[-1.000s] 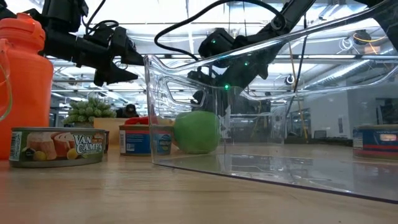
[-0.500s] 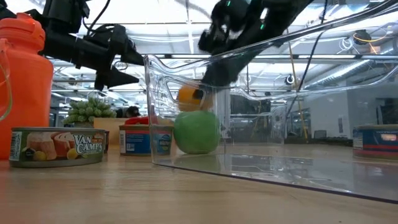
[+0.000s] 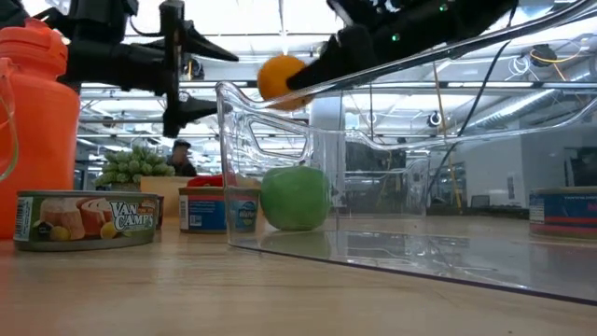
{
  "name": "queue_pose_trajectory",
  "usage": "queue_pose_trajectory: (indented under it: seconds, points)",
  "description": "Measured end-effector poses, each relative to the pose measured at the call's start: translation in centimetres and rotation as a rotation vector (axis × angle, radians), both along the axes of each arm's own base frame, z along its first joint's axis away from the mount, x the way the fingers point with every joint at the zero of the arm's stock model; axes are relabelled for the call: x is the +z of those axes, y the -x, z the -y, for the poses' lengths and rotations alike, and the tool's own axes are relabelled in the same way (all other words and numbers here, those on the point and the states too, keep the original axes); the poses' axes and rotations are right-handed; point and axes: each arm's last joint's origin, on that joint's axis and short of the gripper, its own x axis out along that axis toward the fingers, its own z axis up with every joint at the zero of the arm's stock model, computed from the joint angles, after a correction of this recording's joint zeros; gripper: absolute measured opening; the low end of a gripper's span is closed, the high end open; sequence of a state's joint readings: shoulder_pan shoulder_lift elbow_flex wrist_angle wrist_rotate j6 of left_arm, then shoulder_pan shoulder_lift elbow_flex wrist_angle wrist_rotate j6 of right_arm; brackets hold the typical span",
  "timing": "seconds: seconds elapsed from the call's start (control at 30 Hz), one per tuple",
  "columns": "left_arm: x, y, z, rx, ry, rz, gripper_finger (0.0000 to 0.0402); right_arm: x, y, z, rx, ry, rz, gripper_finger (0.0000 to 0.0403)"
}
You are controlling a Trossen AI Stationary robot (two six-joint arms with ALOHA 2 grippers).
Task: Pick & Place Food Item
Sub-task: Put the orange into the orange bin
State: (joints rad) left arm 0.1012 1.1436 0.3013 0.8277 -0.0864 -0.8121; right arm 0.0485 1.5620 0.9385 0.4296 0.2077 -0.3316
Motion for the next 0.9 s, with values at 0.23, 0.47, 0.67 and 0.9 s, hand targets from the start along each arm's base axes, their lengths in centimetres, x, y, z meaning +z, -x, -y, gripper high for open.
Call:
queue_pose_trajectory:
  seconds: [0.23, 0.47, 0.67, 0.9]
  points:
    - [1.3, -4.5, 1.5, -0.080, -0.084, -0.031, 0.0356, 0.0, 0.0, 0.1, -0.005, -0.001, 0.016, 0.0327]
    - [2.1, -8.0, 1.9, -0.136, -0.126, -0.066, 0.0356, -0.1, 0.1, -0.1, 0.009, -0.005, 0.008, 0.0327]
    - [2.0, -8.8, 2.0, -0.158, -0.121, -0.103, 0.0356, 0.1, 0.0, -0.4, 0.005, 0.043, 0.024, 0.0327]
    - [2.6, -8.5, 2.1, -0.193, -0.151, -0.084, 0.0356, 0.4, 0.0, -0.3, -0.059, 0.072, 0.051, 0.0327]
